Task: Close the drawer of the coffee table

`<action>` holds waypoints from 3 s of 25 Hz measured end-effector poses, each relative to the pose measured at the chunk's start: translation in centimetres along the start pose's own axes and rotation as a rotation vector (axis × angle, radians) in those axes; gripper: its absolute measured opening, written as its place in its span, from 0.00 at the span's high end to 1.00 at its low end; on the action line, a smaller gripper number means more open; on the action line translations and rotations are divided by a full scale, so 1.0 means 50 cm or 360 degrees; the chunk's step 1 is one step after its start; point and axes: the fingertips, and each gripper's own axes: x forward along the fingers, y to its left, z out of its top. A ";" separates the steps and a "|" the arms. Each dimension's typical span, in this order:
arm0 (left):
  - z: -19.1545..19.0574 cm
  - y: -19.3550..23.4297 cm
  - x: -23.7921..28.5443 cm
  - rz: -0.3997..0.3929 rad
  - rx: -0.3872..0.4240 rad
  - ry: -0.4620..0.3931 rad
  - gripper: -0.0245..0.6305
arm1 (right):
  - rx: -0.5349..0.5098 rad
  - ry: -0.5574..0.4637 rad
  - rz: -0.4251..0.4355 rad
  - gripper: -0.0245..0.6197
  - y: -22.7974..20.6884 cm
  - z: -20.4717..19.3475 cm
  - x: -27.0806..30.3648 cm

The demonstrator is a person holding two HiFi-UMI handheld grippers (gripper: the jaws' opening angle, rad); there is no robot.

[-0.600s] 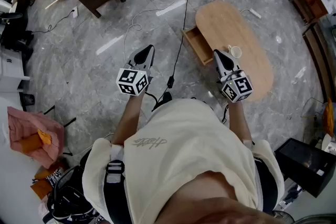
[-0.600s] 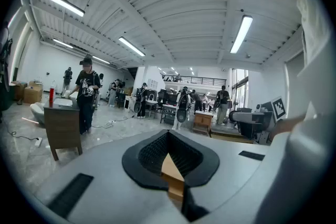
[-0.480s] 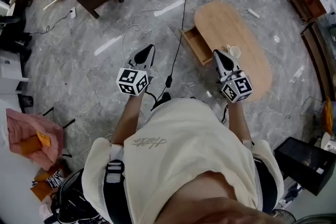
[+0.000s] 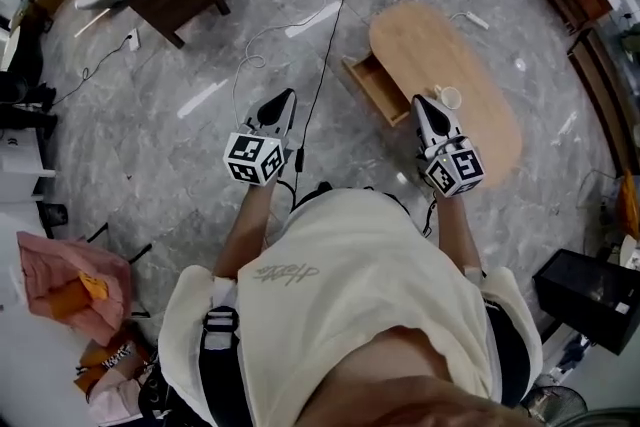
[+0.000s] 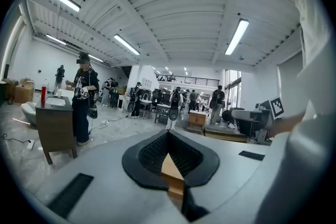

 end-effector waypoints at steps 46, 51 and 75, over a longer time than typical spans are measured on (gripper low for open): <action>0.061 0.147 0.679 -0.0138 0.0023 0.0320 0.96 | 0.0307 0.0178 -0.0172 0.97 -0.569 -0.133 0.379; 0.081 0.158 0.759 -0.0187 0.0037 0.0324 0.96 | 0.0301 0.0179 -0.0171 0.97 -0.601 -0.124 0.426; 0.096 0.500 0.909 -0.0901 0.0166 0.0479 0.96 | 0.0211 0.0168 -0.0964 0.97 -0.450 -0.056 0.680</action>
